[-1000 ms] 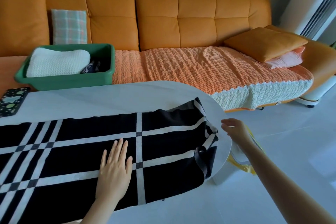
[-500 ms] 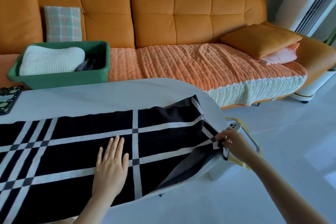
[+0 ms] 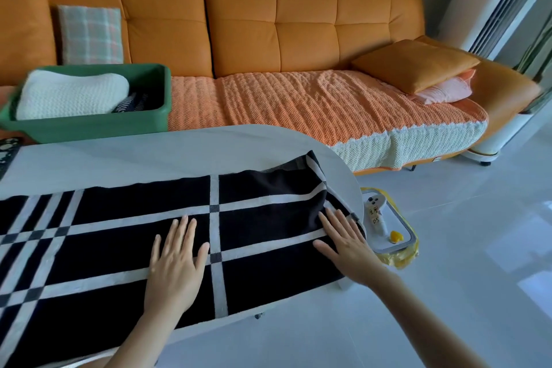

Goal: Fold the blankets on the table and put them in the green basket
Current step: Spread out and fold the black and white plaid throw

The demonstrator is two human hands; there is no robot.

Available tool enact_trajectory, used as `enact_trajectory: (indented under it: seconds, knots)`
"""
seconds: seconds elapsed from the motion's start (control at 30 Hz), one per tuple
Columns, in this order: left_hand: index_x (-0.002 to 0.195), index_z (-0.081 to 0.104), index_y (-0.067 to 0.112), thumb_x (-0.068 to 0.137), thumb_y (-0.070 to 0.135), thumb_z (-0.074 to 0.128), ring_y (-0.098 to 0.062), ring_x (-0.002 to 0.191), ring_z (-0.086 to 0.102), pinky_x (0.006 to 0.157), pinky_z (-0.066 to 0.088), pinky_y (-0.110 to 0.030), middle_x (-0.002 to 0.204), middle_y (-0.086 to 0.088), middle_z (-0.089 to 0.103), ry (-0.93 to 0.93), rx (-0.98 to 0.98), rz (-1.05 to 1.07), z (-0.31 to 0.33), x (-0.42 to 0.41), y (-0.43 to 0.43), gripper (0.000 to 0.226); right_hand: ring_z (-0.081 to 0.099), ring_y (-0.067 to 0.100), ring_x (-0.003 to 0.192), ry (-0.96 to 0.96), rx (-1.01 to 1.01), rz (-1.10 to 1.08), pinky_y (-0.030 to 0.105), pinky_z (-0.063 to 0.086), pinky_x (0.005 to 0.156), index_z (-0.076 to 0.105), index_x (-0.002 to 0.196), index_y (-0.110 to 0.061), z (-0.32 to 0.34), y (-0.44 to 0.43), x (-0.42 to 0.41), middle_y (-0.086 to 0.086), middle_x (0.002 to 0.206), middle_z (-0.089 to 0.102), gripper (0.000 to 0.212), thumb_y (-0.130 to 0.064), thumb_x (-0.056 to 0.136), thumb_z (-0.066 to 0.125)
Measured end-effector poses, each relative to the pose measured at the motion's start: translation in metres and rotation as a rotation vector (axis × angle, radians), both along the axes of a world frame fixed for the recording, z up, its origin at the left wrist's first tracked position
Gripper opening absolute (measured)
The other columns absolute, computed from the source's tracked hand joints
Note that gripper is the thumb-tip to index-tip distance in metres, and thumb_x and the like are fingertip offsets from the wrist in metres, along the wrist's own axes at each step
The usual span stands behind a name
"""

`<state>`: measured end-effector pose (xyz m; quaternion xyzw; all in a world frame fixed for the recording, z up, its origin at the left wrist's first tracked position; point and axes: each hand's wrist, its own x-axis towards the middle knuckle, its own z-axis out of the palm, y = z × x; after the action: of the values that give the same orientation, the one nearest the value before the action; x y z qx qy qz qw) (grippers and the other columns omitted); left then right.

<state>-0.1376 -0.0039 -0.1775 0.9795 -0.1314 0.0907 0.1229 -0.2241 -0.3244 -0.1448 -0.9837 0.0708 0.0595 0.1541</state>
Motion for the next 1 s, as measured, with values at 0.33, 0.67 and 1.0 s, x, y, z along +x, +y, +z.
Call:
enact_trajectory:
  seconds: [0.33,0.67,1.0]
  knots:
    - [0.148,0.016,0.017,0.084,0.057,-0.005,-0.011,0.143,0.002,0.117,0.0,-0.038,0.156,0.003,0.009,0.018,-0.006,0.013,0.001,0.005,-0.003,0.078,-0.019,0.01,0.143,0.03,-0.029,-0.112,0.031,-0.014,0.115,-0.007,0.149,-0.032,-0.001,0.009,0.008,-0.01,0.156,-0.016,0.092,-0.08,0.072,0.007]
    - [0.148,0.016,0.017,0.084,0.058,-0.002,-0.011,0.144,0.002,0.117,-0.001,-0.037,0.156,0.003,0.008,0.028,-0.016,0.015,0.005,0.007,-0.005,0.078,-0.021,0.012,0.142,0.078,-0.026,-0.107,0.034,-0.013,0.117,-0.009,0.149,-0.029,0.002,0.008,0.012,-0.007,0.156,-0.018,0.075,-0.064,0.091,0.024]
    - [0.149,0.007,0.02,0.097,0.046,0.016,-0.01,0.144,-0.003,0.117,-0.004,-0.036,0.157,0.004,0.0,0.097,0.016,0.008,0.012,0.007,-0.004,0.059,-0.022,0.014,0.142,0.098,-0.046,-0.074,0.035,-0.014,0.116,-0.01,0.149,-0.029,0.001,0.005,0.015,-0.006,0.156,-0.02,0.076,-0.067,0.091,0.021]
